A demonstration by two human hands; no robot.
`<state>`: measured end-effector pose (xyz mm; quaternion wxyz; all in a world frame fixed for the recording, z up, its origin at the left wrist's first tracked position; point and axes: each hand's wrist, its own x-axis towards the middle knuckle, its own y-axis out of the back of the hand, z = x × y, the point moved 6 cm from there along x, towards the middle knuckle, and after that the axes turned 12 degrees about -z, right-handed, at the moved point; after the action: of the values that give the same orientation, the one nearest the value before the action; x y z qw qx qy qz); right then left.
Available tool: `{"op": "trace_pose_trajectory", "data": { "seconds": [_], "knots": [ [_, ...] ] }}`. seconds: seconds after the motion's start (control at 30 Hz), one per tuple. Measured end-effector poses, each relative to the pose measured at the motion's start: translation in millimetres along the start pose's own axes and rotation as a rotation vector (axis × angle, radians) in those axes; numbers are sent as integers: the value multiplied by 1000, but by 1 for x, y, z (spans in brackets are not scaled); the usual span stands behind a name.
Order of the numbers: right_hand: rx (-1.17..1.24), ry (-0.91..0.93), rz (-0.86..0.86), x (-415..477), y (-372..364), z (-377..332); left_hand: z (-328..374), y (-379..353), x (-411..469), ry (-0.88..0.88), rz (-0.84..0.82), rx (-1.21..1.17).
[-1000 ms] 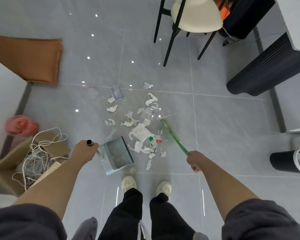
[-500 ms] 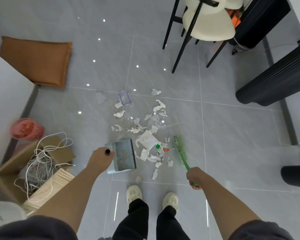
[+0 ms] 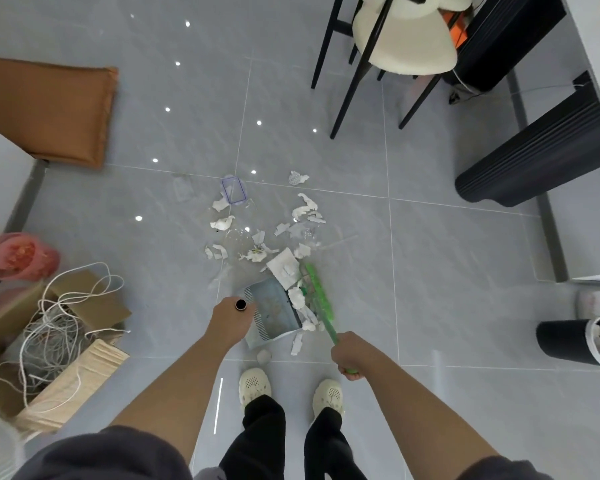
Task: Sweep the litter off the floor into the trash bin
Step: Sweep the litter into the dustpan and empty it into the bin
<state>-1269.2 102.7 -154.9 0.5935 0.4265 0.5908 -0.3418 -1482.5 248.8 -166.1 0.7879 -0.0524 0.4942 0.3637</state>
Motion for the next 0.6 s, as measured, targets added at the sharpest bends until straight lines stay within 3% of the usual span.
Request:
{"op": "trace_pose_trajectory", "data": {
  "seconds": [0.13, 0.47, 0.6],
  "knots": [
    [-106, 31, -108, -3, -24, -22, 5, -3, -1, -9, 12, -7],
    [255, 21, -261, -19, -26, -8, 0, -9, 0, -9, 11, -40],
    [317, 28, -248, -26, -19, 9, -6, -5, -2, -5, 5, -78]
  ]
}}
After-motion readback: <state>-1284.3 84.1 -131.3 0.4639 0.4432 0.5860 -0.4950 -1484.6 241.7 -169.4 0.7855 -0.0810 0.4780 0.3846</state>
